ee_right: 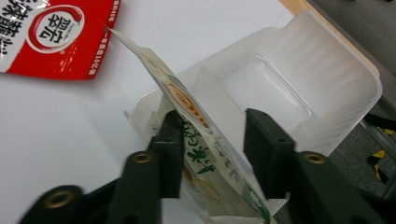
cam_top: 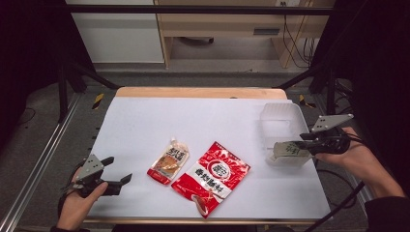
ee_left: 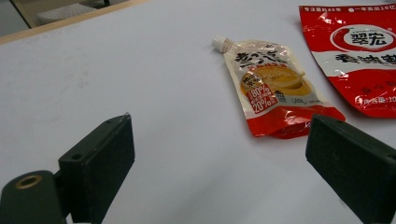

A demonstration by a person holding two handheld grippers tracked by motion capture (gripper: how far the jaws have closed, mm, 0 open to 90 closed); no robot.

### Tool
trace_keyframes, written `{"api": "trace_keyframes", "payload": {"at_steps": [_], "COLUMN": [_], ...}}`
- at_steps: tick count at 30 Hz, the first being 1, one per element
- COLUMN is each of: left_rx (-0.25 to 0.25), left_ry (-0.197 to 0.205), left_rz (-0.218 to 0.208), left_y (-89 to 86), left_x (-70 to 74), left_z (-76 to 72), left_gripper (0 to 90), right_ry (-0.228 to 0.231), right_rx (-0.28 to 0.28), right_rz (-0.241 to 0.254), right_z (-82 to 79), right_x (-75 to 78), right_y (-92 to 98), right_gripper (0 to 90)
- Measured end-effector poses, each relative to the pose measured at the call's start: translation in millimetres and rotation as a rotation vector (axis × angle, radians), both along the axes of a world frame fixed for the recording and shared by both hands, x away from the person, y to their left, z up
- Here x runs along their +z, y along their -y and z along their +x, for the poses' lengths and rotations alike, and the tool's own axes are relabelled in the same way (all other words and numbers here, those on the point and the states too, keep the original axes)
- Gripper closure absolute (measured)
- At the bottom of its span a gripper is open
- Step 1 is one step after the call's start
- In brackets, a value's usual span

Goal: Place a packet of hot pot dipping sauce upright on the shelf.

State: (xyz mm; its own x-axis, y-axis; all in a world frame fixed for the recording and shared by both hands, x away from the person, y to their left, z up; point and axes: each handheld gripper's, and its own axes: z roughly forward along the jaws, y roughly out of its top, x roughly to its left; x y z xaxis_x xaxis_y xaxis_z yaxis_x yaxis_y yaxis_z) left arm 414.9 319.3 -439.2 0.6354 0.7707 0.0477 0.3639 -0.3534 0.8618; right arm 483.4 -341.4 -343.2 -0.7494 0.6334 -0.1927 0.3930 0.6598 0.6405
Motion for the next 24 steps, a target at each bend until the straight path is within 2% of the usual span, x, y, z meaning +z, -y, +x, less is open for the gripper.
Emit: {"api": "trace_keyframes", "payload": {"at_steps": [5, 9, 16, 20, 24], "left_rx": [0.004, 0.004, 0.006, 0.004, 0.007], "left_ry": [0.002, 0.002, 0.002, 0.003, 0.003], "left_rz": [0.002, 0.003, 0.012, 0.017, 0.017], "left_y": [-0.8, -0.6, 0.1, 1.3, 1.1], "left_x": [0.1, 0.0, -0.3, -0.3, -0.2], "left_z": [0.1, 0.3, 0.1, -0.2, -0.1], "left_gripper": [7.8, 7.8, 7.8, 7.8, 7.8], "right_ry": [0.016, 0.051, 0.118, 0.149, 0.152], "right_rx": [-0.005, -0.003, -0.008, 0.023, 0.056], "right_rz": [0.000, -0.014, 0.002, 0.002, 0.020], "right_z": [-10.6, -19.4, -33.1, -40.6, -48.1], "right_x": [7.1, 18.0, 42.9, 48.3, 48.9], "right_y": [-14.2, -30.5, -68.4, -93.9, -118.3], "right_gripper": [32.9, 23.1, 14.5, 13.0, 14.3]}}
